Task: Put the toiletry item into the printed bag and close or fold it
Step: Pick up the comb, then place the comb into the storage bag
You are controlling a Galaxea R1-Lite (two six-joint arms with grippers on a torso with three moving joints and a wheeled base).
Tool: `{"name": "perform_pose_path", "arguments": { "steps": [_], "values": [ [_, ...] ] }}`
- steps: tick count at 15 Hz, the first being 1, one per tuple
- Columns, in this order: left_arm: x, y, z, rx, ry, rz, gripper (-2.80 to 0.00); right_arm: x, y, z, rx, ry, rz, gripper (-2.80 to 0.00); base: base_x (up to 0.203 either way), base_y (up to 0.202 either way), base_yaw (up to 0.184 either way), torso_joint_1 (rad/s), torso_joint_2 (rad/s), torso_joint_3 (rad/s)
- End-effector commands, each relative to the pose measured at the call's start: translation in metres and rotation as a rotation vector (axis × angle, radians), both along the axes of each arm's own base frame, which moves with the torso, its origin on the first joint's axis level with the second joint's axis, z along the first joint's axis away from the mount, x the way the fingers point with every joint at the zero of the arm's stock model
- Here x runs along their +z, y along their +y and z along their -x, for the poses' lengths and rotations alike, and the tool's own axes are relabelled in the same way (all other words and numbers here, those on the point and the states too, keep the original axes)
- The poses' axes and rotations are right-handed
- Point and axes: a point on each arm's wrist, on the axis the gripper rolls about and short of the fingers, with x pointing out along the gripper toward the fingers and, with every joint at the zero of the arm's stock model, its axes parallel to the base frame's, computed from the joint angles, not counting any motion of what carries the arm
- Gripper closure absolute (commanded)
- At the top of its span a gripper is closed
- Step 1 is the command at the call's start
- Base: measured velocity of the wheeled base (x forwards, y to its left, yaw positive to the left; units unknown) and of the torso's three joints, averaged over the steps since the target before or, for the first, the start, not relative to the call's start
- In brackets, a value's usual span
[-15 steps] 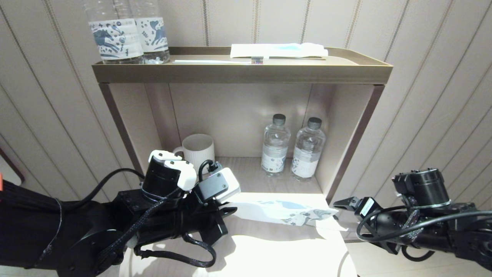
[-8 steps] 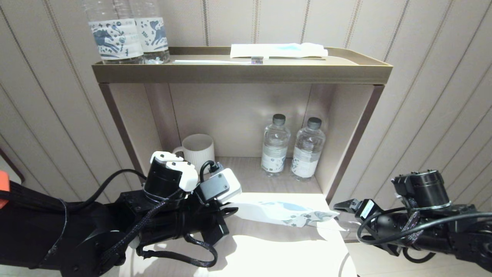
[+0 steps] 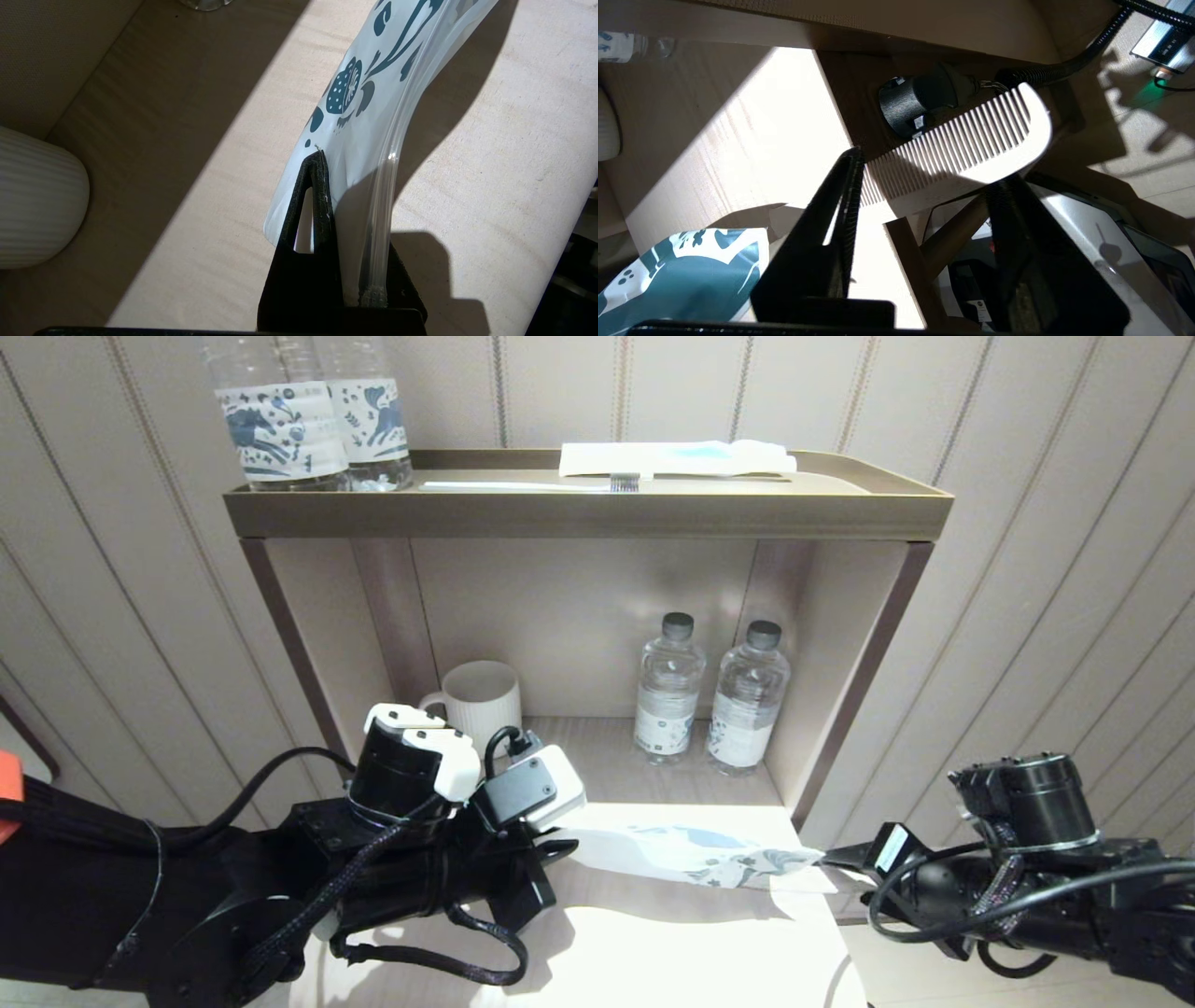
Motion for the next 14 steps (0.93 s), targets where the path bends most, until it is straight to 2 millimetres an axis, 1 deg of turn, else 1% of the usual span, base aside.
{"name": "perform_pose_path", "arguments": {
  "steps": [1,7,8,10,13,14],
  "values": [
    [0.001,0.000,0.000,-0.002,-0.005,0.003,0.00,-0.001,0.000,0.001,0.014,-0.023,-0.004,0.00,0.000,0.000,0.000,0.000,0.00,0.000],
    [0.002,-0.002,0.004,-0.015,-0.008,0.005,0.00,0.005,-0.001,0.004,0.023,-0.060,-0.009,0.00,0.000,0.000,0.000,0.000,0.00,0.000],
    [0.002,-0.002,0.003,-0.015,-0.008,0.006,0.00,0.009,-0.001,0.007,0.023,-0.076,-0.012,0.00,0.000,0.000,0.000,0.000,0.00,0.000],
    [0.002,-0.002,0.004,-0.017,-0.009,0.005,0.00,0.025,-0.002,0.017,0.032,-0.138,-0.024,0.00,0.000,0.000,0.000,0.000,0.00,0.000],
    [0.000,-0.003,0.003,-0.016,-0.003,-0.001,0.00,0.032,0.003,0.025,0.063,-0.141,-0.022,0.00,0.000,0.000,0.000,0.000,0.00,0.000],
    [0.000,-0.003,0.003,-0.016,-0.002,-0.002,0.00,0.038,0.004,0.029,0.078,-0.165,-0.024,0.00,0.000,0.000,0.000,0.000,0.00,0.000]
  ]
}}
